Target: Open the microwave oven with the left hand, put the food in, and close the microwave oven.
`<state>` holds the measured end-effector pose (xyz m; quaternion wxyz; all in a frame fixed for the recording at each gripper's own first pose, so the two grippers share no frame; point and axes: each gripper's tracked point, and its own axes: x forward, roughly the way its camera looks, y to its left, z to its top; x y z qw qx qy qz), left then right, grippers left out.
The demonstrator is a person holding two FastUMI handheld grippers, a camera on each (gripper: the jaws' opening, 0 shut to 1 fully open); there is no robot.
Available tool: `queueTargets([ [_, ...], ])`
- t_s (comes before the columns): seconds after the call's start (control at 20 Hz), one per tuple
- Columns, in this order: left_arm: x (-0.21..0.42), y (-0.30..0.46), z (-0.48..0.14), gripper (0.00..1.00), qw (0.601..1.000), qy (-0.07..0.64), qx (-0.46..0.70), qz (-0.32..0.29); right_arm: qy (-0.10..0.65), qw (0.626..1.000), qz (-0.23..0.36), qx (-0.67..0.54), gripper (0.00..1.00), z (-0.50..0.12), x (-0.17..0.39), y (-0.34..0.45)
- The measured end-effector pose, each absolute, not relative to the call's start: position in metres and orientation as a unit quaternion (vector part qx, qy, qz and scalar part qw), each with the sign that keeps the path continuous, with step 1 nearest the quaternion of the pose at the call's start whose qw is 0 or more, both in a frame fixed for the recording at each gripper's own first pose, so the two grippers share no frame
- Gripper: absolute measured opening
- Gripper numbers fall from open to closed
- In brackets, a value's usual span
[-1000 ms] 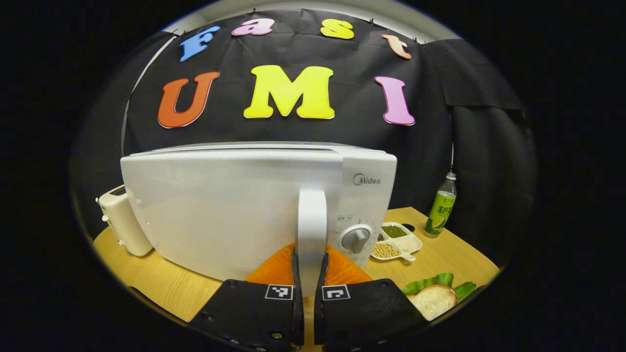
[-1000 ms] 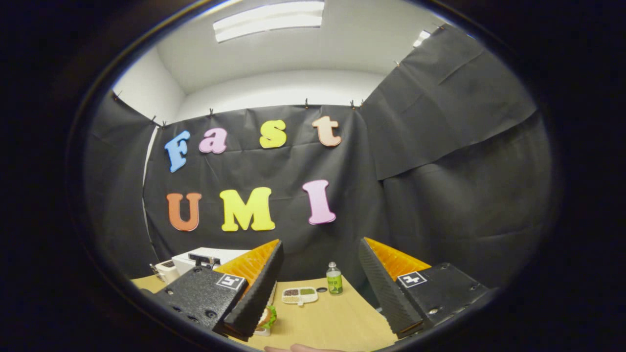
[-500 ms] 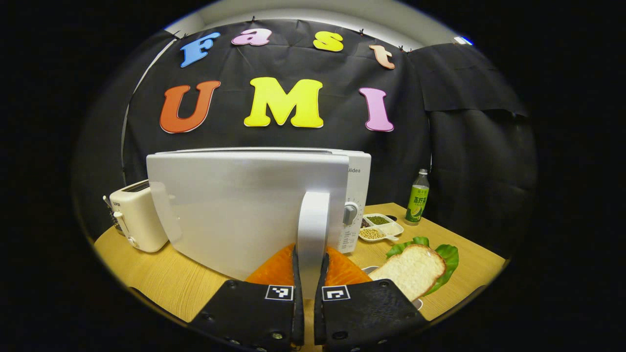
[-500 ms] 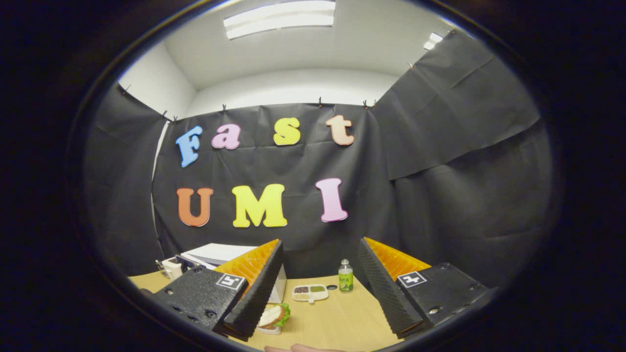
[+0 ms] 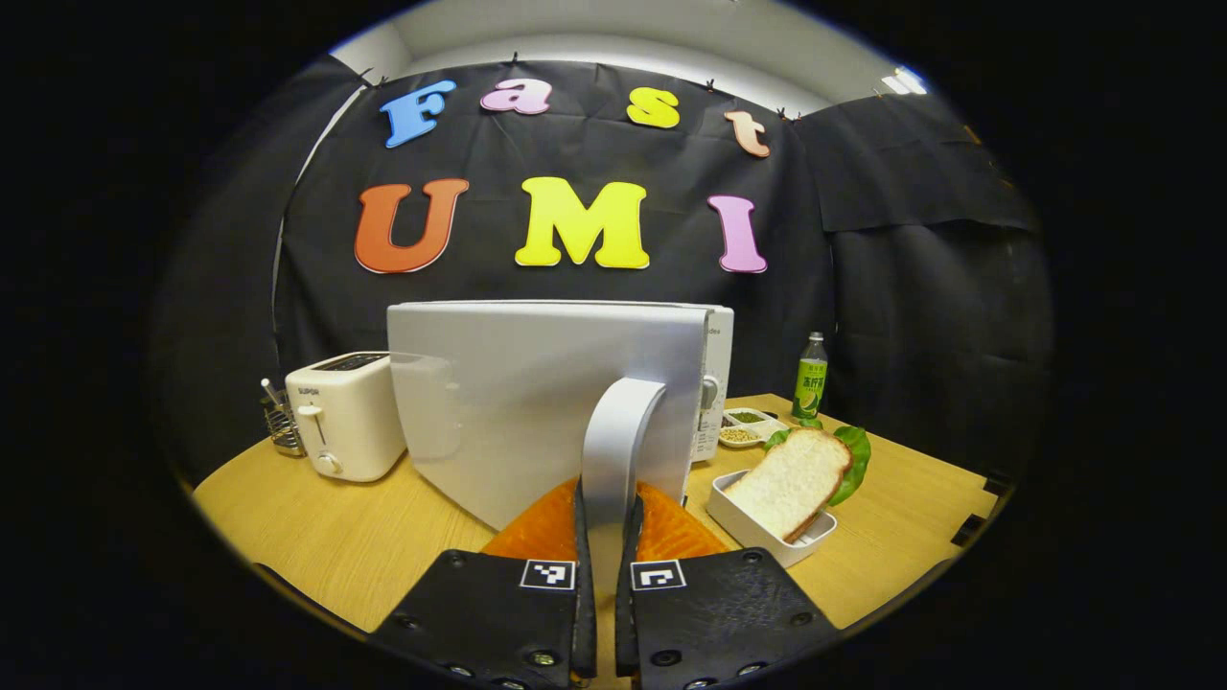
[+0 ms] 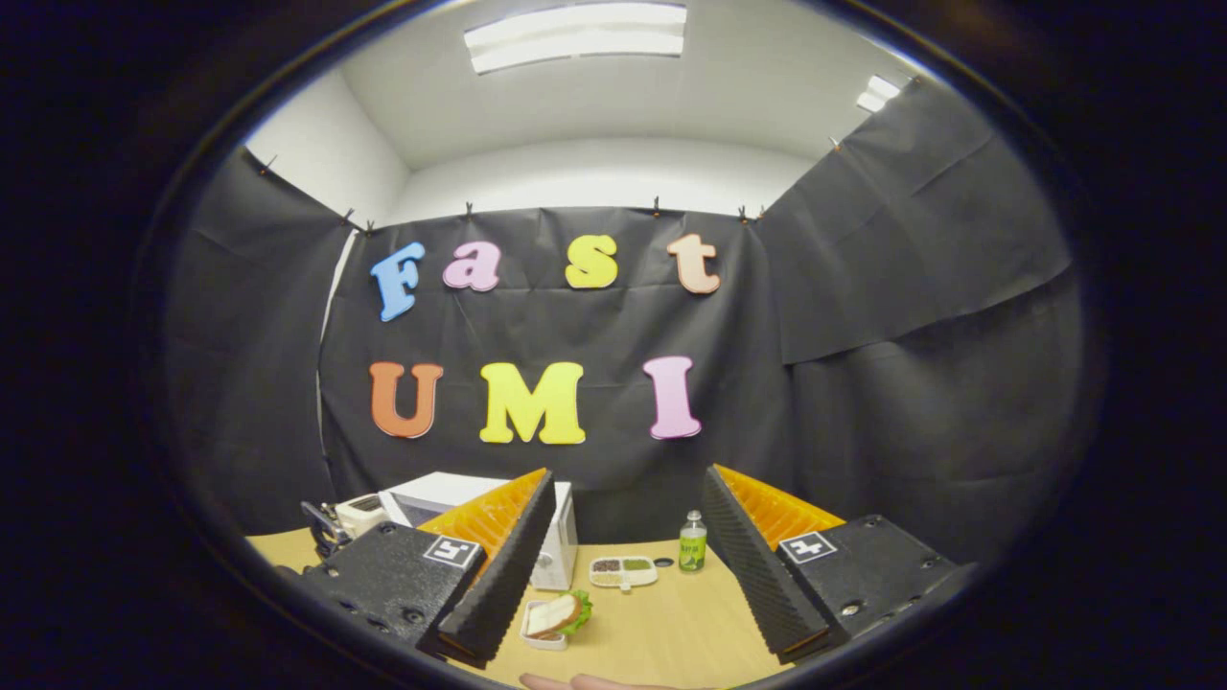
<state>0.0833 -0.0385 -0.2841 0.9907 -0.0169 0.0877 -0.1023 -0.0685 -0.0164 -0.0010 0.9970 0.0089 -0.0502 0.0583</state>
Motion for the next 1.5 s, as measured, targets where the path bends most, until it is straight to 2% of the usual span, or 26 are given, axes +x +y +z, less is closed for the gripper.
queueTargets([
  [0.2,0.054,0.007,-0.284,0.07,0.992,0.089,-0.013,-0.089,-0.073,0.996,0.042,-0.010,0.98,0.003,-0.077,-0.007],
  [0.4,0.030,0.063,-0.287,0.06,0.993,0.098,-0.009,-0.065,-0.065,0.994,0.085,-0.007,0.98,-0.003,-0.078,0.031],
  [0.65,0.016,0.144,-0.291,0.06,0.994,0.104,-0.011,-0.010,-0.041,0.994,0.096,-0.023,0.98,-0.023,-0.073,0.062],
  [0.9,0.001,0.189,-0.294,0.06,0.990,0.129,-0.058,-0.006,-0.030,0.991,0.124,-0.038,1.00,-0.034,-0.075,0.099],
  [1.0,-0.015,0.210,-0.291,0.05,0.989,0.133,-0.060,0.026,-0.019,0.990,0.133,-0.034,1.00,-0.038,-0.075,0.108],
  [1.05,-0.027,0.220,-0.284,0.05,0.989,0.129,-0.051,0.045,-0.016,0.990,0.135,-0.033,0.94,-0.039,-0.072,0.111],
  [1.1,-0.038,0.227,-0.276,0.02,0.989,0.125,-0.041,0.062,-0.014,0.991,0.133,-0.032,1.00,-0.039,-0.070,0.111],
  [1.15,-0.041,0.235,-0.269,0.01,0.990,0.117,-0.031,0.072,-0.013,0.991,0.129,-0.032,1.00,-0.039,-0.067,0.110],
  [1.25,-0.056,0.229,-0.262,0.84,0.991,0.114,-0.016,0.074,-0.009,0.992,0.124,-0.031,1.00,-0.043,-0.061,0.111],
  [1.35,-0.062,0.228,-0.250,0.83,0.991,0.107,-0.004,0.078,0.000,0.992,0.120,-0.031,1.00,-0.049,-0.053,0.109],
  [1.4,-0.065,0.226,-0.243,0.86,0.991,0.105,0.001,0.080,0.006,0.993,0.117,-0.033,0.94,-0.053,-0.048,0.107],
  [1.45,-0.069,0.222,-0.237,0.77,0.992,0.101,0.004,0.080,0.015,0.993,0.115,-0.035,1.00,-0.059,-0.043,0.103],
  [1.5,-0.070,0.218,-0.228,0.89,0.992,0.095,0.004,0.081,0.022,0.993,0.112,-0.038,0.94,-0.064,-0.037,0.099],
])
